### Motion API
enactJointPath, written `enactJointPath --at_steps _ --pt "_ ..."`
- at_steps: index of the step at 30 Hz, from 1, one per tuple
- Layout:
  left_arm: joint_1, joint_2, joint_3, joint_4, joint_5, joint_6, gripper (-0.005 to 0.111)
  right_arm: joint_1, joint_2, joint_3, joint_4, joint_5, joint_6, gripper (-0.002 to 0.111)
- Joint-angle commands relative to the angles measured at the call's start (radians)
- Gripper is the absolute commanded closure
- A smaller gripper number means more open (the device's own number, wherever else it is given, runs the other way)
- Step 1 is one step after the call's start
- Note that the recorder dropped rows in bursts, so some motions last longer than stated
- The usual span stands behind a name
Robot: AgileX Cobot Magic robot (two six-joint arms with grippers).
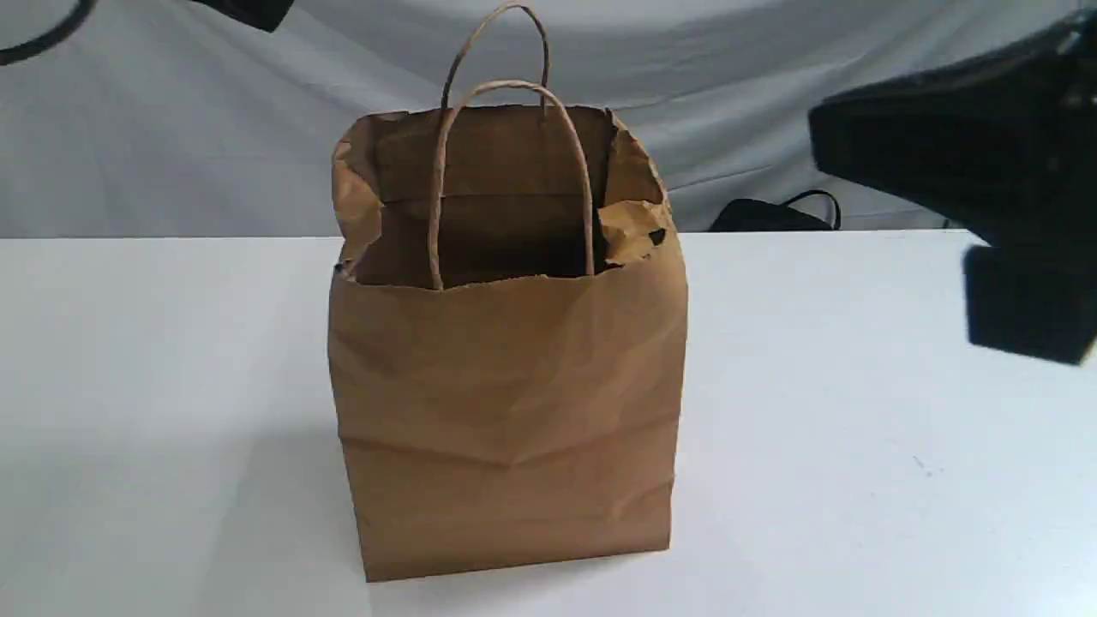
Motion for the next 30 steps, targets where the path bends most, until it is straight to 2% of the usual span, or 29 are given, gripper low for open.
enactJointPath --at_steps 1,6,11,16,22,30 --pt "0.003 -0.164 0.179 -0.034 -0.159 0.013 0.107 0.001 -0.104 0.093 -0.008 -0.121 0.01 0.108" --pt "0.003 -0.418 0.494 -0.062 -0.352 0.026 0.107 0.001 -0.243 0.22 0.049 -0.221 0.012 0.108" --pt "0.003 -0.656 0.817 -0.152 -0.608 0.026 0.107 0.001 -0.32 0.278 0.051 -0.22 0.012 0.108" --pt "0.003 -0.841 1.039 -0.221 -0.741 0.024 0.107 0.001 -0.344 0.282 0.071 -0.188 0.012 0.108" --pt "0.003 -0.981 1.153 -0.275 -0.749 0.026 0.107 0.001 -0.344 0.282 0.112 -0.186 0.012 0.108" --pt "0.003 -1.065 1.163 -0.275 -0.761 0.026 0.107 0.001 -0.344 0.282 0.112 -0.186 0.014 0.108"
